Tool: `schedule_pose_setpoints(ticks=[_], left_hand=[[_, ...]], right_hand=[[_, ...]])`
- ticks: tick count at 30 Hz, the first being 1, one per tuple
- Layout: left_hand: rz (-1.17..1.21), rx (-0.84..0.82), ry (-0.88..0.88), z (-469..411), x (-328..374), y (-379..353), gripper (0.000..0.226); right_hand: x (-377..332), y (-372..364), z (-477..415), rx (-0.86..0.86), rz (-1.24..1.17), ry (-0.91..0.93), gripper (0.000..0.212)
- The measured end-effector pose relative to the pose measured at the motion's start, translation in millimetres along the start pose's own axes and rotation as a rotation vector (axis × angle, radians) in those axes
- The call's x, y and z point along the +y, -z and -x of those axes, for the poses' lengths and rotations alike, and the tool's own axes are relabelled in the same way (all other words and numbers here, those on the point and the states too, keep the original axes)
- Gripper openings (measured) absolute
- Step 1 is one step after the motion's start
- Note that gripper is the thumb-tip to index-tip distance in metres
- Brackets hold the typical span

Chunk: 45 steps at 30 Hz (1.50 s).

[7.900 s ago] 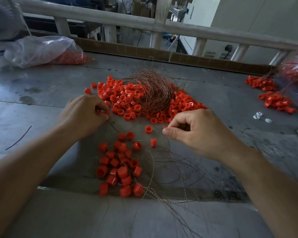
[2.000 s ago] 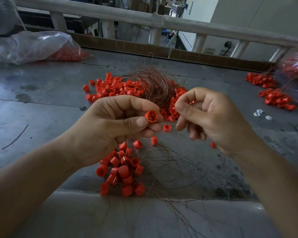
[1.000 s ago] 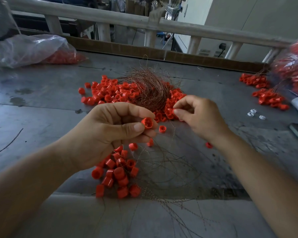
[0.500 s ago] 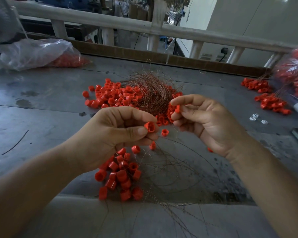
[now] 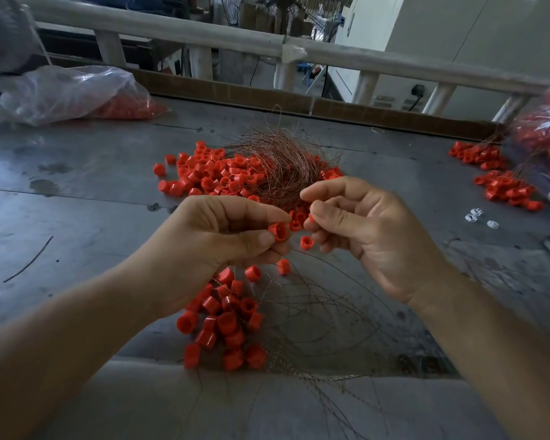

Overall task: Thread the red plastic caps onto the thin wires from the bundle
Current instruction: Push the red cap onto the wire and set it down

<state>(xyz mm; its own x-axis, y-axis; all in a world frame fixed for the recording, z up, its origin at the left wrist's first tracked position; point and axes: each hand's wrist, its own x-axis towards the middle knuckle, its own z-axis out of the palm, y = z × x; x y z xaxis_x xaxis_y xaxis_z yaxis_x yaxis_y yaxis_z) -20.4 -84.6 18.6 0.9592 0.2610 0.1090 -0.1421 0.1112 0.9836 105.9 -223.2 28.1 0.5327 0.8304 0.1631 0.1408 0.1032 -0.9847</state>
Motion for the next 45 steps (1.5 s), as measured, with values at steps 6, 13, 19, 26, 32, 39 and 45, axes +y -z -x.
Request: schedule_pose_setpoints(ticks=[6, 13, 19, 26, 32, 39, 45], left_hand=[[-0.056, 0.021, -0.026, -0.4, -1.0, 0.6, 0.029], [-0.068, 0.074, -0.025, -0.5, -2.3, -0.9, 0.022], [-0.087, 0.091, -0.038, 0.5, -0.6, -5.7, 0.020], [-0.142, 0.108, -0.045, -0.8, -2.6, -6.0, 0.020], [-0.150, 0.087, -0.028, 0.9, -4.0, -3.4, 0.019], [-0.122, 0.062, -0.009, 0.4, -4.2, -4.3, 0.022], [-0.074, 0.008, 0.011, 1.1, -4.6, -4.1, 0.021]], right_hand=[[-0.6, -5.6, 6.5, -0.035, 0.104, 0.087, 0.021], [1.7, -13.3, 8.4, 0.017, 0.312, 0.217, 0.022], [6.6, -15.8, 9.4, 0.065, 0.394, 0.286, 0.019], [7.1, -18.4, 11.2, 0.076, 0.449, 0.331, 0.022], [6.0, -18.4, 10.9, 0.087, 0.476, 0.345, 0.022], [6.0, -17.4, 12.3, 0.111, 0.535, 0.385, 0.024], [4.5, -18.3, 14.0, 0.111, 0.498, 0.368, 0.020]])
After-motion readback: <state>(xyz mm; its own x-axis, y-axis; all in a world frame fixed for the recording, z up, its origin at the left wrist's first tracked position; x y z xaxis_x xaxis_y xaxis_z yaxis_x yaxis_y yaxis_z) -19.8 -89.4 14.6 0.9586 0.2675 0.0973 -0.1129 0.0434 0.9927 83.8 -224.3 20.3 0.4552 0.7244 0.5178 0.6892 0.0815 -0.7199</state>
